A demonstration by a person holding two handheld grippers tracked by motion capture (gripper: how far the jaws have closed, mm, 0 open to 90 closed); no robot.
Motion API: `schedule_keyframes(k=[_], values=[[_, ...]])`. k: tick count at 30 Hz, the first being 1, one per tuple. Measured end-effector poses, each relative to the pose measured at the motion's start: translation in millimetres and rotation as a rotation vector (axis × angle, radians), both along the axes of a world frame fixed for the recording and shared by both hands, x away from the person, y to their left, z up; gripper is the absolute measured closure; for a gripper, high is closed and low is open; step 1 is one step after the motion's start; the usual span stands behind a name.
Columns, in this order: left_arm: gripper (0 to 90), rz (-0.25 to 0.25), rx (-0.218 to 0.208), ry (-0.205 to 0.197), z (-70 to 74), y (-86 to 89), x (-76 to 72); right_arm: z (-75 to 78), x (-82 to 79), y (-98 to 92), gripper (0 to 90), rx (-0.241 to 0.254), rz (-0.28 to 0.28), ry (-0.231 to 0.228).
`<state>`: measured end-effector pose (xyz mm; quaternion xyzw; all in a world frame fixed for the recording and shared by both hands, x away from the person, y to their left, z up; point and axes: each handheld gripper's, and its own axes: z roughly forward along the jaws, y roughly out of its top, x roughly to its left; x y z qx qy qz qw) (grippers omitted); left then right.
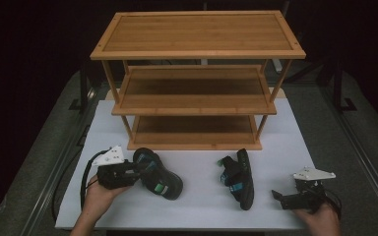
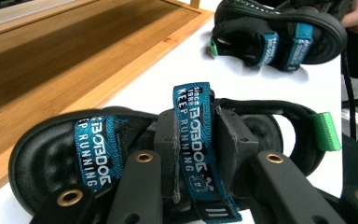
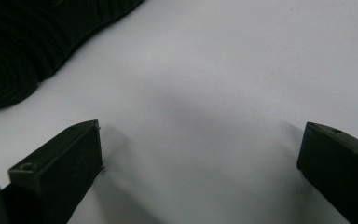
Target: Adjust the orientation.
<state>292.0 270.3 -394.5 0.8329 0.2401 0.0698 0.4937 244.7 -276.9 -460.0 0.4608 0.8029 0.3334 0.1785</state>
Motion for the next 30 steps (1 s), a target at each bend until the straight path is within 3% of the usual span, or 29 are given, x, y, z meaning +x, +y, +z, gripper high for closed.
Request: schedule_keyframes(k=[8, 12, 13, 15, 19, 25, 30], values=[[68.3, 0.008, -0.018, 0.036, -2.4, -7.1, 12.3, 0.0, -0.1, 0.0, 0.0, 0.0, 0.0, 0.0], [61.5, 0.008, -0.01, 0.031, -2.0, -8.4, 12.1, 0.0, 0.0, 0.0, 0.0, 0.0, 0.0, 0.0], [57.0, 0.027, 0.01, 0.016, -0.9, -9.6, 11.0, 0.0, 0.0, 0.0, 0.0, 0.0, 0.0, 0.0], [51.3, 0.035, 0.007, 0.015, 0.1, -9.5, 10.8, 0.0, 0.0, 0.0, 0.0, 0.0, 0.0, 0.0], [49.1, 0.043, -0.015, 0.009, 8.1, -6.1, 8.7, 0.0, 0.1, 0.0, 0.0, 0.0, 0.0, 0.001], [51.6, -0.017, -0.028, 0.005, 21.3, -19.6, 0.3, 0.0, 0.1, 0.0, 0.0, 0.0, 0.0, 0.001], [53.1, -0.05, -0.026, 0.007, 21.6, -33.5, -1.4, 0.0, 0.0, -0.1, 0.0, 0.001, 0.0, 0.0]])
